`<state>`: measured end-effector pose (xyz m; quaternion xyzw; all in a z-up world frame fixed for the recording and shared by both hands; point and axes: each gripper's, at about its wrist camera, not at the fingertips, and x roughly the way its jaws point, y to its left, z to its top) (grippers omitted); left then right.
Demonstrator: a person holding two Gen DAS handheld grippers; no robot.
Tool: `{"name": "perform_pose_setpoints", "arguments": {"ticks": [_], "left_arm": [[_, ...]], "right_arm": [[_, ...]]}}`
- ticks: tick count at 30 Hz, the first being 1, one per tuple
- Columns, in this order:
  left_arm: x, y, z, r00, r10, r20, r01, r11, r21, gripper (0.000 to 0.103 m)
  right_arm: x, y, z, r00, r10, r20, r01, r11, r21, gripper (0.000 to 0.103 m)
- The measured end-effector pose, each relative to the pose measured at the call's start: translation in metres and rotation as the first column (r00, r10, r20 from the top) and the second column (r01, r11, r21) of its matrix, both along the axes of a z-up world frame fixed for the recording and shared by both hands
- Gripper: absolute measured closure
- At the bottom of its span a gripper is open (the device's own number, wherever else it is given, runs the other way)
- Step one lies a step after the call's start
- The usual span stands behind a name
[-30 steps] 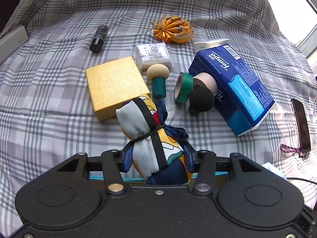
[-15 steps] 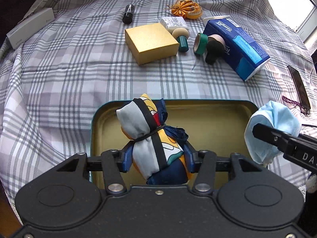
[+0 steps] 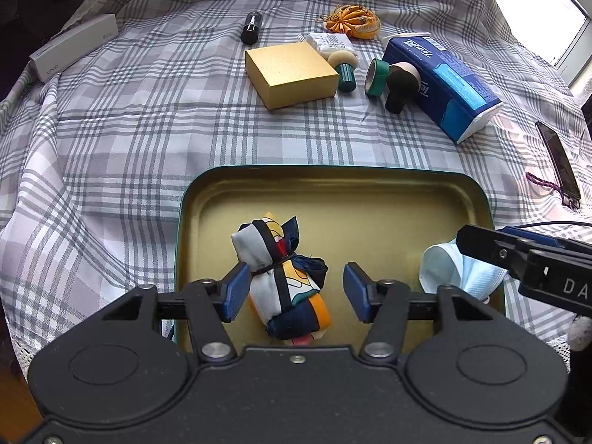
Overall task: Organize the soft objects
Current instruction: 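Place the cloth bundle and mask into the tin tray with both tools, then reach the left tool to the black cylinder while the right tool grasps the white packet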
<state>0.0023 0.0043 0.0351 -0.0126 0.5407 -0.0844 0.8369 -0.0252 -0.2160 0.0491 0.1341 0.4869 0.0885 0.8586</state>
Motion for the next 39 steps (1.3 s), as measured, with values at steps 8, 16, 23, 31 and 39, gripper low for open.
{"name": "perform_pose_setpoints", "arguments": {"ticks": [8,16,23,31,39], "left_arm": [[-0.002,-0.001,-0.009,0.999,0.032,-0.021,-0.032,0.999,0.029,0.049],[-0.003,-0.001,-0.012,0.998,0.056,-0.021,-0.055,0.996,0.069,0.049],[-0.002,-0.002,-0.015,0.998,0.062,-0.033,-0.059,0.995,0.084,0.049],[0.001,-0.002,-0.015,0.998,0.061,-0.031,-0.058,0.994,0.088,0.049],[0.005,-0.003,-0.002,0.999,0.045,0.03,-0.047,0.997,0.068,0.049]], "right_arm": [[0.003,-0.001,-0.009,0.999,-0.011,-0.045,0.011,1.0,-0.013,0.039],[0.004,-0.001,-0.013,0.998,-0.016,-0.061,0.015,1.0,-0.022,0.039],[0.004,0.0,-0.013,0.998,-0.014,-0.065,0.012,1.0,-0.028,0.039],[0.006,0.001,-0.014,0.998,0.002,-0.069,-0.004,1.0,-0.028,0.039],[0.014,0.004,-0.009,0.998,0.028,-0.053,-0.03,0.999,-0.034,0.039]]}}
